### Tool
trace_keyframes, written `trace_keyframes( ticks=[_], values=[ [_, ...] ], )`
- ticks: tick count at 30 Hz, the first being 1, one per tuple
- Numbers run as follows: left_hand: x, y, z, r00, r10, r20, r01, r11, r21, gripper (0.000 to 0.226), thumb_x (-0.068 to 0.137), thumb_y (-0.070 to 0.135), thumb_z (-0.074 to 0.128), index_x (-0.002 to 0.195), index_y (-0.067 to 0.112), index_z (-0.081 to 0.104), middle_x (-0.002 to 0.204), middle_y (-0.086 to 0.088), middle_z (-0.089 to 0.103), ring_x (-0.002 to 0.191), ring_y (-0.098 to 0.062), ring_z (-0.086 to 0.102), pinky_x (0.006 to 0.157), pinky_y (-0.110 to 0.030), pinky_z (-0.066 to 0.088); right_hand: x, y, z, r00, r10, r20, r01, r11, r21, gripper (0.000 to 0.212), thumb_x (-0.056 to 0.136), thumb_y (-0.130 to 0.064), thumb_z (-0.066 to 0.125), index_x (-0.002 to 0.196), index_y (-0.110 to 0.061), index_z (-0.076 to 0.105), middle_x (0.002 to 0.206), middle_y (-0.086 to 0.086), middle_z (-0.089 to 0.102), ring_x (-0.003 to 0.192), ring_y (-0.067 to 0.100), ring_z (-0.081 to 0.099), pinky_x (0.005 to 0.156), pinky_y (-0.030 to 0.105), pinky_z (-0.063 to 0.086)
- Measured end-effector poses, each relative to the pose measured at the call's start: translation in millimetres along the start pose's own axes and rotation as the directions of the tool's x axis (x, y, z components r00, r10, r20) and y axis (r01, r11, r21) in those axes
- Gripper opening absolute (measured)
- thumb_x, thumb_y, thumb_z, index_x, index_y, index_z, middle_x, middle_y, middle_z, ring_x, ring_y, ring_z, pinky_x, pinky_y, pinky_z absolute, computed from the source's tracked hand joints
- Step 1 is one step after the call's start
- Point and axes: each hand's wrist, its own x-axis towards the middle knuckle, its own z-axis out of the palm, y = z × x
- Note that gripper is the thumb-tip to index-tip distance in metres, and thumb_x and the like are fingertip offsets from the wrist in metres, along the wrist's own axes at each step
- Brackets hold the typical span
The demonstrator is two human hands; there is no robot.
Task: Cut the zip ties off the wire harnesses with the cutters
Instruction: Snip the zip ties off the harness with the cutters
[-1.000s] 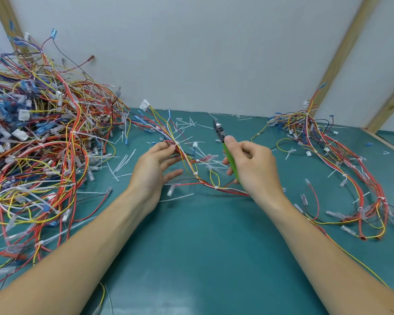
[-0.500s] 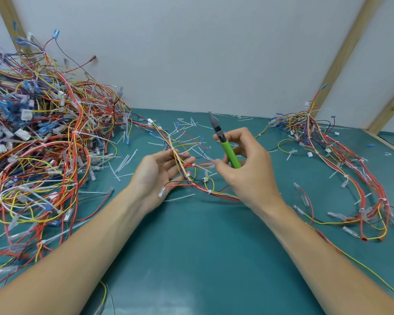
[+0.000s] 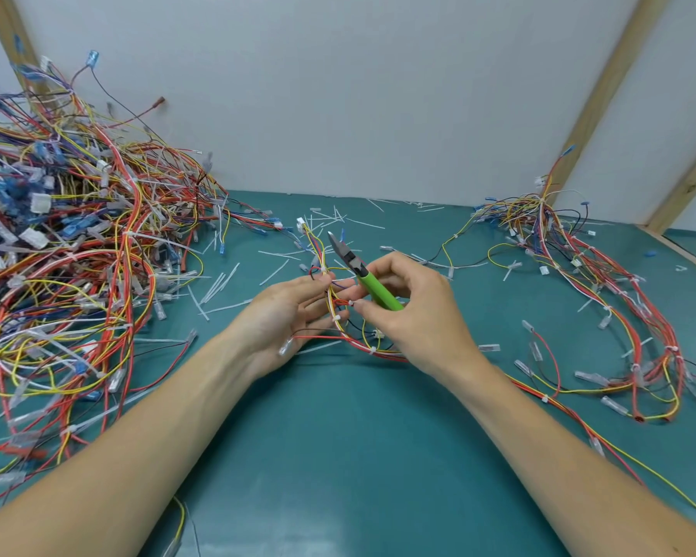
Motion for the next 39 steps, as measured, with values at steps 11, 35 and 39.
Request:
trace_keyframes(
  ticks=[11, 35, 39],
  values=[
    [-3.4, -4.7, 9.5, 0.967, 0.164, -0.194, -0.071, 0.908, 0.412, 0.029, 0.088, 0.031, 0.075, 0.094, 0.004, 0.066, 0.093, -0.014, 0.078, 0.084, -0.022, 0.077, 0.082, -0.035, 0.062, 3.8, 1.7, 1.8, 0.984, 0.162, -0.079, -0.144, 0.970, 0.196, 0.015, 0.089, -0.008, 0.076, 0.088, -0.018, 0.066, 0.081, -0.003, 0.076, 0.075, 0.018, 0.070, 0.074, 0.048, 0.061],
    [-0.1, -8.3, 0.3, 0.953, 0.296, 0.065, -0.238, 0.599, 0.764, 0.006, 0.085, 0.016, 0.079, 0.088, 0.017, 0.074, 0.073, -0.013, 0.070, 0.061, -0.014, 0.053, 0.062, -0.033, 0.048, 4.3, 7.5, 13.7, 0.950, 0.311, -0.031, -0.280, 0.890, 0.360, 0.019, 0.086, 0.003, 0.073, 0.090, -0.013, 0.063, 0.076, -0.006, 0.072, 0.065, 0.009, 0.065, 0.056, 0.034, 0.058],
    [2.7, -15.0, -1.4, 0.932, 0.355, 0.066, -0.245, 0.488, 0.838, 0.008, 0.086, 0.024, 0.079, 0.083, 0.022, 0.071, 0.077, -0.017, 0.069, 0.062, -0.017, 0.048, 0.063, -0.034, 0.040, 5.1, 4.8, 13.6, 0.918, 0.396, 0.016, -0.360, 0.816, 0.452, 0.019, 0.087, 0.004, 0.073, 0.094, -0.010, 0.063, 0.085, 0.004, 0.071, 0.064, 0.012, 0.064, 0.057, 0.035, 0.060]
  ],
)
